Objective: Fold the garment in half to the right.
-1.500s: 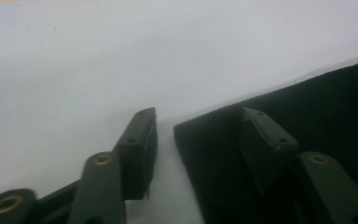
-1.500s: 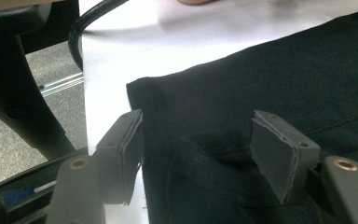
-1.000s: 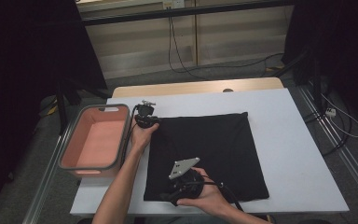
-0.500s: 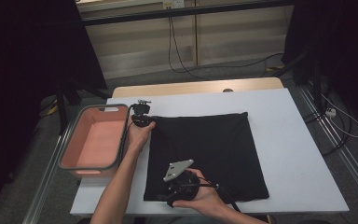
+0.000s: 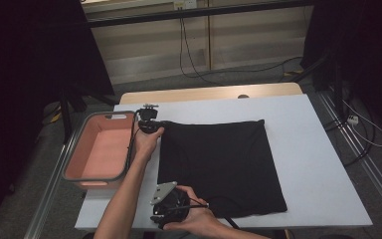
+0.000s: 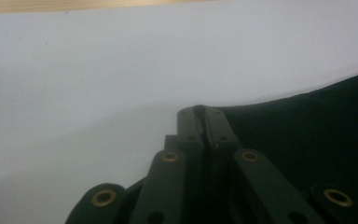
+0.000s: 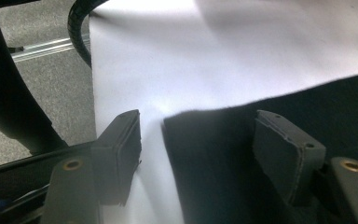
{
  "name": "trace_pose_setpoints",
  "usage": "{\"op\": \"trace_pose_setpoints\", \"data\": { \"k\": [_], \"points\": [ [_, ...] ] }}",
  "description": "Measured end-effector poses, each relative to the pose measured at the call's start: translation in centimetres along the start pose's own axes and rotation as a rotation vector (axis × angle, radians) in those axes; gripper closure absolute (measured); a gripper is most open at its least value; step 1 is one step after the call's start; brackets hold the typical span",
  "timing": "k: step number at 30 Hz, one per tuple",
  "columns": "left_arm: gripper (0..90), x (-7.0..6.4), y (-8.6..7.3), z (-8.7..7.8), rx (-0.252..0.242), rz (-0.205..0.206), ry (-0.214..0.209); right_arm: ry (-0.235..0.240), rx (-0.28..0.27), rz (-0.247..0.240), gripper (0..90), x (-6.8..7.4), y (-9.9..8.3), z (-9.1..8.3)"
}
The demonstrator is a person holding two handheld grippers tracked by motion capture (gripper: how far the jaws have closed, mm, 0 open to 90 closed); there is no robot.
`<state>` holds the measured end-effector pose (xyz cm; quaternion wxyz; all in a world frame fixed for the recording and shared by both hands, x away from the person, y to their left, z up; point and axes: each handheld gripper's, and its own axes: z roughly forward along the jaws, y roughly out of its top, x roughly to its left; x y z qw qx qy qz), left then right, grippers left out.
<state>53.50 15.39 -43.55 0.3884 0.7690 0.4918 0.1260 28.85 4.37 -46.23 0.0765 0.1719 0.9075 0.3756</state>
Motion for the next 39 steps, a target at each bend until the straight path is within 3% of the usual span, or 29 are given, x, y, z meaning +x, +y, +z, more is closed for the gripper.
{"op": "trace_pose_setpoints", "data": {
  "k": [2, 8, 12, 14, 15, 18, 24, 35, 39],
  "points": [
    [86.5, 0.0, 0.0, 0.0, -0.003, -0.001, 0.006, -0.014, 0.014, 0.007, 39.1, 0.0, 0.2, 0.0],
    [86.4, 0.1, 0.1, -0.2, -0.001, -0.009, 0.005, -0.044, 0.049, 0.027, 68.1, -0.9, 0.6, -0.3],
    [86.5, 0.1, 0.2, -0.1, 0.001, -0.012, 0.005, -0.055, 0.045, 0.055, 72.1, -0.8, 0.5, -0.3],
    [86.4, 0.1, 0.3, -0.1, -0.002, -0.015, 0.002, -0.051, 0.046, 0.068, 84.0, -0.9, 0.4, -0.4],
    [86.5, 0.0, 0.3, -0.2, -0.005, -0.017, 0.001, -0.047, 0.042, 0.085, 85.5, -1.1, 0.4, -0.4],
    [86.5, 0.0, 0.4, -0.3, -0.013, -0.023, -0.004, -0.03, 0.04, 0.129, 87.1, -1.4, 0.4, -0.4],
    [86.5, 0.1, 0.7, -0.6, -0.028, -0.031, -0.02, -0.031, -0.009, 0.143, 88.0, -1.3, 0.4, -0.8],
    [86.6, 0.2, 1.3, -1.6, -0.063, -0.041, -0.032, 0.0, -0.098, 0.11, 88.4, -1.0, 1.8, -2.7],
    [86.6, 0.2, 1.6, -2.0, -0.072, -0.039, -0.033, 0.013, -0.119, 0.122, 88.5, -1.1, 1.9, -3.1]
  ]
}}
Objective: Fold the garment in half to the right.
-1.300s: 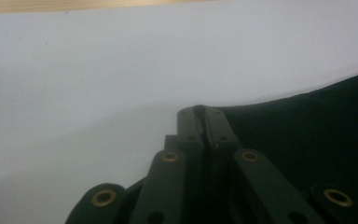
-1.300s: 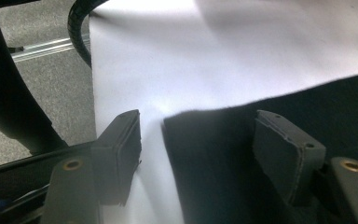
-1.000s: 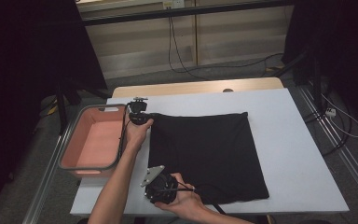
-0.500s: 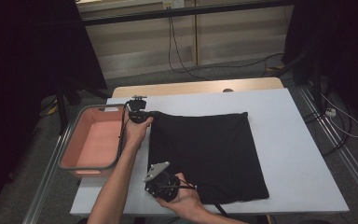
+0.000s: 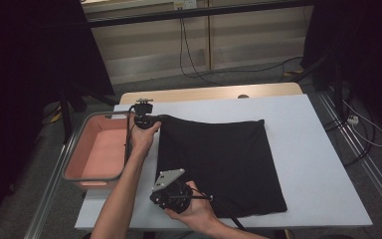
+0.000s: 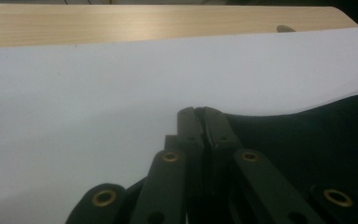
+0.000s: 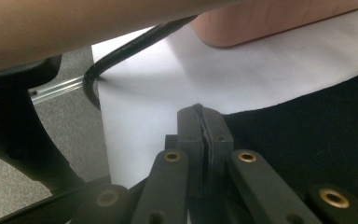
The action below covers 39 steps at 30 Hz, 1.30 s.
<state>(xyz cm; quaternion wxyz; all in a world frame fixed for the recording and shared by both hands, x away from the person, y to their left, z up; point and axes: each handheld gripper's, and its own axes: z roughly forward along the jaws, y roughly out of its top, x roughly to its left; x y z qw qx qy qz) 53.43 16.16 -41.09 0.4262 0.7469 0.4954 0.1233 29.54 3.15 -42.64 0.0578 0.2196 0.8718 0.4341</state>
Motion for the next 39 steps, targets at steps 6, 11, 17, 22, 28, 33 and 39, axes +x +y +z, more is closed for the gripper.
{"op": "trace_pose_setpoints", "data": {
  "k": [6, 11, 17, 22, 28, 33, 39],
  "points": [
    [86.6, -0.1, 0.2, -0.2, -0.008, -0.003, -0.004, 0.01, -0.031, 0.004, 88.5, 0.0, 0.5, -0.8],
    [86.6, 0.0, 0.5, -0.6, -0.021, -0.013, -0.001, 0.014, -0.055, 0.01, 88.6, 0.1, 1.0, -1.4],
    [86.7, 0.0, 1.0, -1.4, -0.04, -0.003, 0.003, 0.019, -0.084, 0.003, 88.6, 0.2, 1.8, -1.8],
    [86.7, 0.0, 1.3, -1.9, -0.052, 0.002, 0.003, 0.018, -0.1, -0.009, 88.6, 0.4, 2.4, -2.0],
    [86.7, 0.3, 1.7, -2.5, -0.073, -0.008, 0.004, 0.018, -0.124, -0.015, 88.6, 0.4, 3.2, -2.3],
    [86.7, 0.5, 2.2, -3.2, -0.087, -0.007, 0.014, 0.017, -0.14, -0.026, 88.6, 0.5, 3.8, -2.5],
    [86.7, 0.9, 2.4, -4.0, -0.103, -0.012, 0.025, 0.021, -0.17, -0.031, 88.6, 0.6, 4.6, -2.7]
  ]
}}
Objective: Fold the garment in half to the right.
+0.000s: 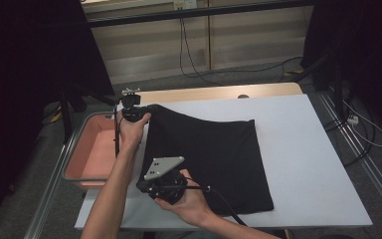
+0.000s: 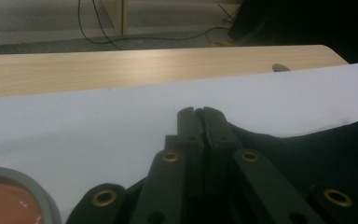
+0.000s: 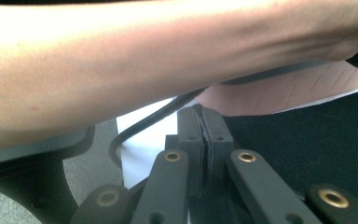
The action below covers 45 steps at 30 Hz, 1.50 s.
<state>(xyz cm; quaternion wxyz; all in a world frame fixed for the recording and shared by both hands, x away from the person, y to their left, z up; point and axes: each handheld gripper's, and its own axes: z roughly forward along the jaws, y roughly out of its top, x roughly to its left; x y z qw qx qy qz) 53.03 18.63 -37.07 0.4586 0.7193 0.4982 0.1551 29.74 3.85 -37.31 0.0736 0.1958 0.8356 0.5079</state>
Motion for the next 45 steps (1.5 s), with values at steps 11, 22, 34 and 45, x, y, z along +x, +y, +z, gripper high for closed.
{"op": "trace_pose_setpoints", "data": {
  "k": [11, 22, 34, 45],
  "points": [
    [86.7, 0.9, 0.6, -1.3, -0.028, -0.004, 0.022, 0.006, -0.035, -0.02, 88.6, 0.3, 1.6, 0.1],
    [86.7, 1.7, 1.0, -2.2, -0.043, -0.015, 0.031, 0.013, -0.049, -0.029, 88.6, 0.4, 2.6, 0.5],
    [86.7, 2.8, 1.5, -3.6, -0.058, -0.024, 0.046, 0.025, -0.066, -0.046, 88.6, 0.8, 4.0, 1.1],
    [86.7, 3.8, 1.9, -4.8, -0.079, -0.032, 0.06, 0.029, -0.08, -0.066, 88.6, 1.1, 5.1, 1.5]
  ]
}}
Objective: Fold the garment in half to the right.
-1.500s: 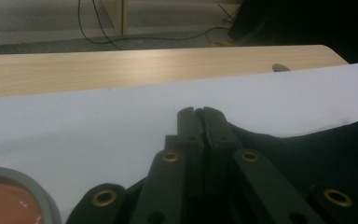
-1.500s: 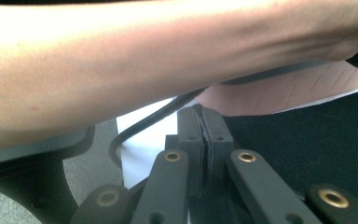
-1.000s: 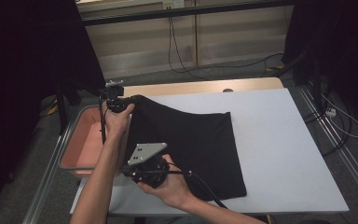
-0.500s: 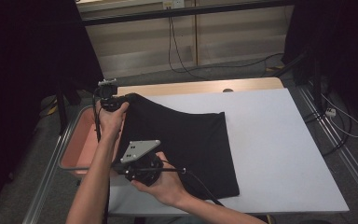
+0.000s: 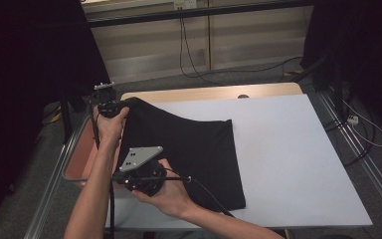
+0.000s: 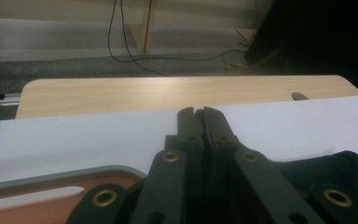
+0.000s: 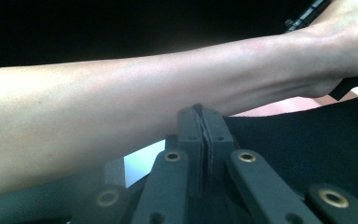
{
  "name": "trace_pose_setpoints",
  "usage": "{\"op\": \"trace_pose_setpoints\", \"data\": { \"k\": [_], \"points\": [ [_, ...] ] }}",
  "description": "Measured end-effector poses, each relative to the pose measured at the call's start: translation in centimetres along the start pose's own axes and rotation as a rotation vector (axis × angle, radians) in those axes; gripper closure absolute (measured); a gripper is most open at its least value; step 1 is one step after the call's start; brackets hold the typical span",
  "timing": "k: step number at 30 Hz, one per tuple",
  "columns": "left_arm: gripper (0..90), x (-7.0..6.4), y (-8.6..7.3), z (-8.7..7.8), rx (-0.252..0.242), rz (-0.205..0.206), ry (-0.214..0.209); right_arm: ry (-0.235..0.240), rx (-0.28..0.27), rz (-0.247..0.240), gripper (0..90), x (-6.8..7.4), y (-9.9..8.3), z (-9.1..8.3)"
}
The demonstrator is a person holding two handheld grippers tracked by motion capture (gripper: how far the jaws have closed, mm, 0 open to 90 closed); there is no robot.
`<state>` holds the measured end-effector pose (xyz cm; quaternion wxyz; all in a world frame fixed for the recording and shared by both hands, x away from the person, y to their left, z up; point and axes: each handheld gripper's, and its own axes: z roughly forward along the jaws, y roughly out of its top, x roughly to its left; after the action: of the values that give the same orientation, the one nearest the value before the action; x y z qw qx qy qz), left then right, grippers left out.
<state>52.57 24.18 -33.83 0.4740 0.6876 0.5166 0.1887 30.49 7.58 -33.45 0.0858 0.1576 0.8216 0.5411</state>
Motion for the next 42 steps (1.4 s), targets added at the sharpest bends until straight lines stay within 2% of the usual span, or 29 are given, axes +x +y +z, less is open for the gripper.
{"op": "trace_pose_setpoints", "data": {
  "k": [14, 17, 22, 26, 31, 42],
  "points": [
    [86.7, 1.0, 1.5, -1.8, -0.027, 0.004, 0.027, 0.009, -0.029, -0.013, 88.6, 0.0, 1.4, 0.1],
    [86.7, 1.4, 1.6, -2.0, -0.003, 0.019, 0.05, 0.008, -0.031, -0.019, 88.6, 0.1, 1.8, 0.2],
    [86.7, 1.5, 2.1, -2.6, -0.019, 0.032, 0.061, 0.006, -0.036, -0.019, 88.6, -0.1, 2.2, 0.4],
    [86.7, 0.8, 2.0, -2.4, -0.011, 0.059, 0.058, 0.009, -0.047, -0.006, 88.6, -0.3, 2.0, -0.1],
    [86.7, -0.3, 1.9, -1.2, -0.001, 0.064, 0.035, -0.002, -0.038, 0.011, 88.5, -0.7, 1.2, -0.6],
    [86.7, -4.0, 1.6, 1.5, 0.01, 0.085, -0.019, -0.038, -0.042, 0.028, 88.6, -1.2, 0.1, -3.5]
  ]
}}
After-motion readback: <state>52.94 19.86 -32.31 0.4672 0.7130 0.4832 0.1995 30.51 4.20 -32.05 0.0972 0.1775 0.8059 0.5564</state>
